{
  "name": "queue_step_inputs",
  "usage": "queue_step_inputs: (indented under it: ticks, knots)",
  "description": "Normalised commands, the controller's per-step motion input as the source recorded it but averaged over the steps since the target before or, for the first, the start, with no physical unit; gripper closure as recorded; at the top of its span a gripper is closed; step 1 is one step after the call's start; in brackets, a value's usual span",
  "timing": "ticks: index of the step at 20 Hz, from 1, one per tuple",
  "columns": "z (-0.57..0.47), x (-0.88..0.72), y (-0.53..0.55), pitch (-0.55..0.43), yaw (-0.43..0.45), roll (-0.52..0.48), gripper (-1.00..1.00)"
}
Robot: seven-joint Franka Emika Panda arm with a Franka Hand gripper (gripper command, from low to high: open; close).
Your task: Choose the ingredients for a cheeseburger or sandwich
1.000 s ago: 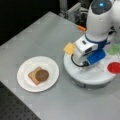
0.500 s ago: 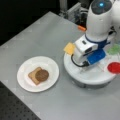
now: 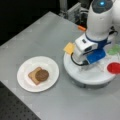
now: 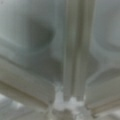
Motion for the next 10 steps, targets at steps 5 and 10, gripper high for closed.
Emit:
queue_step_inputs:
  ticks: [5,10]
  knots:
    - [0.09,0.0,0.18,0.003,-0.232,0.047,-1.0]
    - [0.09,0.01,0.13,0.013,-0.135,0.046,-1.0]
